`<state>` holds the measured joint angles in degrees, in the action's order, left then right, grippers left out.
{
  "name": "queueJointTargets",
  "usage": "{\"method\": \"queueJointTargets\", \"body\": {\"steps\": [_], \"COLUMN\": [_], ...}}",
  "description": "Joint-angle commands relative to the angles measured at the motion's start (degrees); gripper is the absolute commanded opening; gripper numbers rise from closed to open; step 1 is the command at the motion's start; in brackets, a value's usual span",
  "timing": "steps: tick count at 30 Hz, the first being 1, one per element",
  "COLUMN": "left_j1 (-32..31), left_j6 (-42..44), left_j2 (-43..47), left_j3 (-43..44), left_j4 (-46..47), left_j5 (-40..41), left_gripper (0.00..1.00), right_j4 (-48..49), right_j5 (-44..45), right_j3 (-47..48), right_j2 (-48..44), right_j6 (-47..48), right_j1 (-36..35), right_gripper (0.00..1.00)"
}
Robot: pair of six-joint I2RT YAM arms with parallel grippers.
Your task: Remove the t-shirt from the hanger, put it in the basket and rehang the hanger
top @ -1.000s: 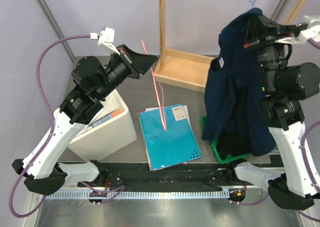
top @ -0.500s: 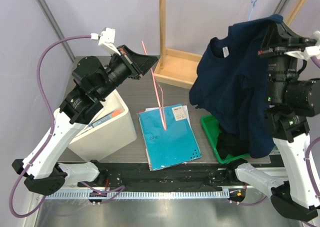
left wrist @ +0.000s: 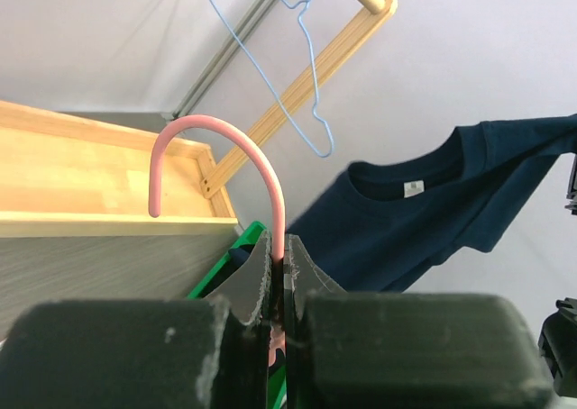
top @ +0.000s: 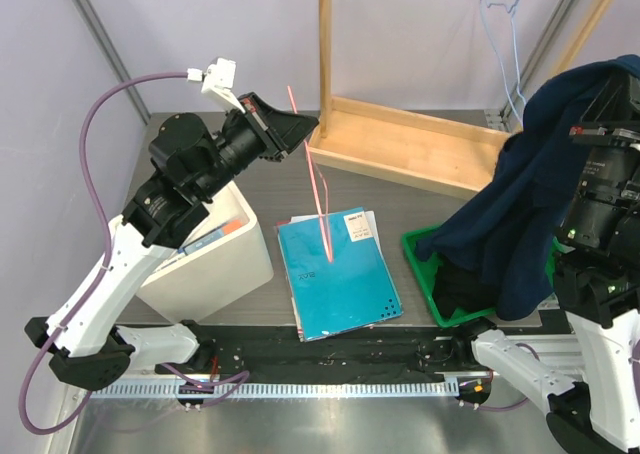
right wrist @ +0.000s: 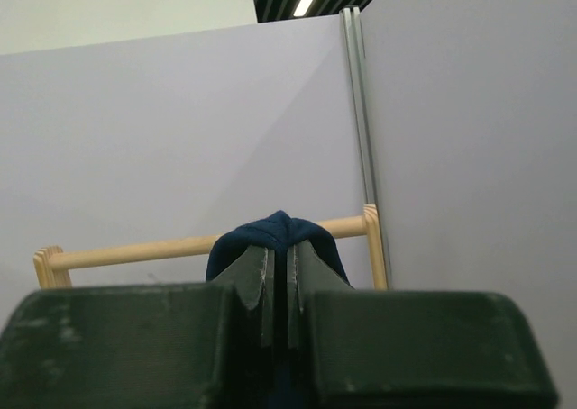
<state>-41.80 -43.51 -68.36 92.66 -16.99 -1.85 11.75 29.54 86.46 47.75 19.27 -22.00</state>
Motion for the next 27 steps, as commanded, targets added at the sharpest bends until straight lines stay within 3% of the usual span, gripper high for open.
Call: {"method": "queueJointTargets", "body": {"steps": [1,10,18,21,27], "left_j1": [0.4,0.32,0.32,0.4,0.32], "left_j6": [-0.79,-1.05,-1.14,-1.14,-0.88], "left_j2": [0.77,1.38,1.38,1.65,2.61], "left_j3": [-0.38,-1.17,-2.48,-3.1,-4.33], "left_j4": [2.49,2.4,3.54,4.07,4.42], "left_j5": [-1.49,-1.93,-2.72,-2.81,-2.9], "left_gripper": [0.0,0.0,0.0,0.0,0.0], "right_j4": [2.66,2.23,-4.18,-11.11,-40.16], "right_j5": [2.62,15.63,29.24,34.34,40.94], "right_j3": [-0.23,-4.1,-14.99,-16.93,-15.62], "right_j2": [-0.98,-6.34,-15.66,-18.38,-20.94], "right_j6": [2.09,2.88,-1.33,-6.42,-31.9], "right_j1": [-0.24,-0.15,-0.15,-0.24,-0.24], "right_gripper": [0.01,0.01,0.01,0.01,0.01]}}
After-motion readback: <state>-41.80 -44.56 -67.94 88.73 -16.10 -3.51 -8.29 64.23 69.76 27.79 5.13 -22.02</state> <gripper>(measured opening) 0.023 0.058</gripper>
